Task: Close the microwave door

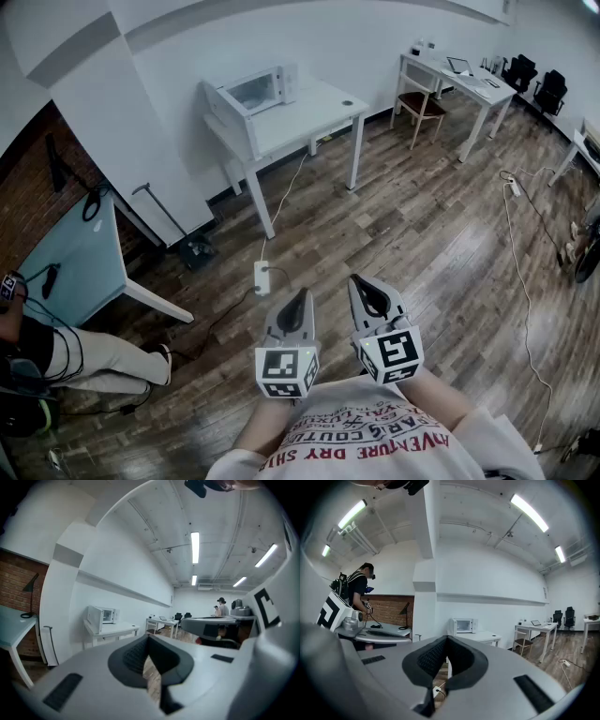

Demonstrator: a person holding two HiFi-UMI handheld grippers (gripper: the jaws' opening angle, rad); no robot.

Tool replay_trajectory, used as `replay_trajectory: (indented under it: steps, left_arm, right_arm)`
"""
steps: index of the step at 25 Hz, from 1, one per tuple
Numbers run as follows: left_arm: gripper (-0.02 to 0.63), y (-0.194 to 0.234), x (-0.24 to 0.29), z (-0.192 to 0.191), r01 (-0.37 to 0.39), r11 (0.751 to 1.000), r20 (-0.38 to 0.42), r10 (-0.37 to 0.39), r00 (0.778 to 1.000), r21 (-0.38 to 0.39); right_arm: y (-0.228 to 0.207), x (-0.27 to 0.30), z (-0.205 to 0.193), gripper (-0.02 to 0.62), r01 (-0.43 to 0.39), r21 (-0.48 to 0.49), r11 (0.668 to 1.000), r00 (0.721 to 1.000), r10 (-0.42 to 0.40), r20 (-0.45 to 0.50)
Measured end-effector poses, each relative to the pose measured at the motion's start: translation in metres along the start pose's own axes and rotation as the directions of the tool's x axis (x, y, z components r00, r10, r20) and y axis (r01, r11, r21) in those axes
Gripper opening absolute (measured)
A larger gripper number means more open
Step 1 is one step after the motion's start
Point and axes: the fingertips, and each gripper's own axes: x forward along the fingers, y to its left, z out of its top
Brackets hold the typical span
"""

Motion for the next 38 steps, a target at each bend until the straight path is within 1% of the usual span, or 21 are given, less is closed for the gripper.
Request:
replay_trajectory:
  steps: [9, 14, 22, 25, 29, 34, 38]
  left_arm:
    - [-0.006, 0.019, 0.013, 0.003, -0.007, 1.000, 0.004, 0.007, 1.000, -0.013]
    - [-0.006, 0.019, 0.021, 0.001, 0.004, 1.000, -0.005, -0.004, 1.000, -0.015]
    - [-0.006, 0.022, 0.051, -0.012, 0.001, 0.999, -0.045, -0.003, 0.999, -0.034]
    - [-0.006, 0.022, 0.074, -0.019, -0.012, 0.999, -0.066, 0.009, 0.998, -0.043]
    - [-0.006, 0.022, 0.114, -0.018, -0.046, 0.998, -0.078, 0.043, 0.996, -0.039]
    - [-0.006, 0.026, 0.183, -0.003, -0.095, 0.995, -0.080, 0.093, 0.992, -0.031]
    - [-0.006, 0.027, 0.246, 0.013, -0.140, 0.989, -0.075, 0.137, 0.988, -0.043]
  right_arm:
    - [-0.002, 0.021, 0.000, 0.011, 0.000, 0.009, 1.000, 1.000, 0.000, -0.008]
    - [-0.010, 0.024, 0.000, 0.012, 0.011, 0.077, 0.997, 1.000, -0.012, 0.009]
    - [-0.032, 0.046, -0.017, 0.012, 0.003, 0.090, 0.996, 0.999, 0.001, -0.039]
    - [-0.050, 0.062, -0.025, 0.012, -0.011, 0.099, 0.995, 0.998, 0.016, -0.052]
    - [-0.085, 0.092, -0.032, 0.012, -0.043, 0.124, 0.991, 0.997, 0.051, -0.064]
    - [-0.142, 0.144, -0.026, 0.012, -0.097, 0.132, 0.986, 0.992, 0.106, -0.063]
    - [-0.192, 0.185, -0.021, 0.012, -0.148, 0.126, 0.981, 0.985, 0.158, -0.074]
